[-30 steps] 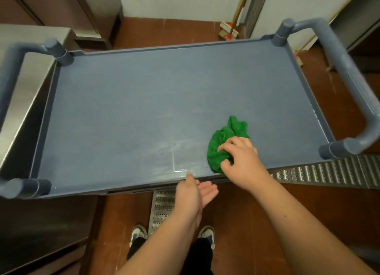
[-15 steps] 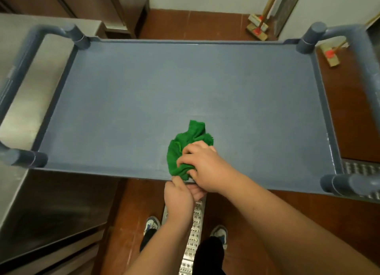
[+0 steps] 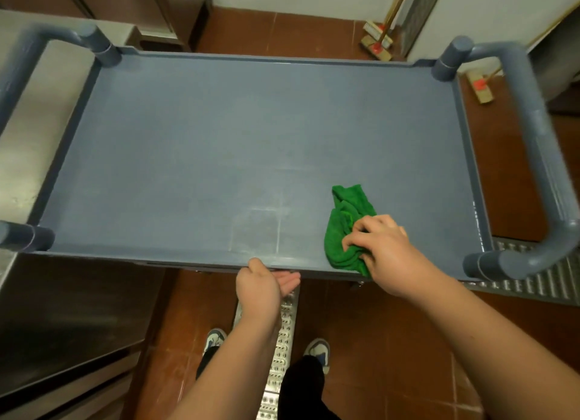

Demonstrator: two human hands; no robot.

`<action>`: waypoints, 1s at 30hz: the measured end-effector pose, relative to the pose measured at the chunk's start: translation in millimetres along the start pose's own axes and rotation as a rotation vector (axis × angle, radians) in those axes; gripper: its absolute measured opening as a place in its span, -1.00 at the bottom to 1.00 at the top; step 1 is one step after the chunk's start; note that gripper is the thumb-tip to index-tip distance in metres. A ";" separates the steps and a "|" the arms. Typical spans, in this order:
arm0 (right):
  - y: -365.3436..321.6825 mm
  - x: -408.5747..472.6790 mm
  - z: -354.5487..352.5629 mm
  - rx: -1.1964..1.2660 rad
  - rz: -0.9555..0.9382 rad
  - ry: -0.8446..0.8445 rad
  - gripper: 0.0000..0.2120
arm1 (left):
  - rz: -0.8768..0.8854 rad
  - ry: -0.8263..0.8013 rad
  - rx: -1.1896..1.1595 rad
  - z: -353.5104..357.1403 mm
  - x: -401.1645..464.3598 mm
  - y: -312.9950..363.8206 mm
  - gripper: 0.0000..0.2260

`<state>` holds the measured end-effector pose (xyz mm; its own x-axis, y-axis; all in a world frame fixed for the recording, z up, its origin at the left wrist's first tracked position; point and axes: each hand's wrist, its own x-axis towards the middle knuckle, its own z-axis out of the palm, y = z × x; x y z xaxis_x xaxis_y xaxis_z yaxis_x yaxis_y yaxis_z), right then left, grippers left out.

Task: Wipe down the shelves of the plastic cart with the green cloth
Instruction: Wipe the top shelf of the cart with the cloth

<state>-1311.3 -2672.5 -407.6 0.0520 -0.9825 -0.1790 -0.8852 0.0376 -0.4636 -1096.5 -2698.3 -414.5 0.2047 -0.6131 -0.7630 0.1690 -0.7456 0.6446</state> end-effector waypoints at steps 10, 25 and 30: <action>54.9 -45.0 -21.5 -0.005 0.298 0.166 -0.60 | 0.018 0.103 -0.016 15.7 5.8 -17.9 -0.50; -119.9 58.8 62.5 0.105 -0.111 0.043 -0.62 | -0.267 -0.361 0.052 -60.9 14.5 29.6 -0.62; -205.7 108.4 102.1 0.097 -0.168 0.032 -0.64 | -0.275 -0.344 0.076 -147.9 55.3 75.8 -0.73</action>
<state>-1076.4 -2768.1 -420.3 0.1795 -0.9816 -0.0652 -0.8165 -0.1117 -0.5664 -929.8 -2750.1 -400.6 -0.1723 -0.4310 -0.8858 0.0982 -0.9022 0.4199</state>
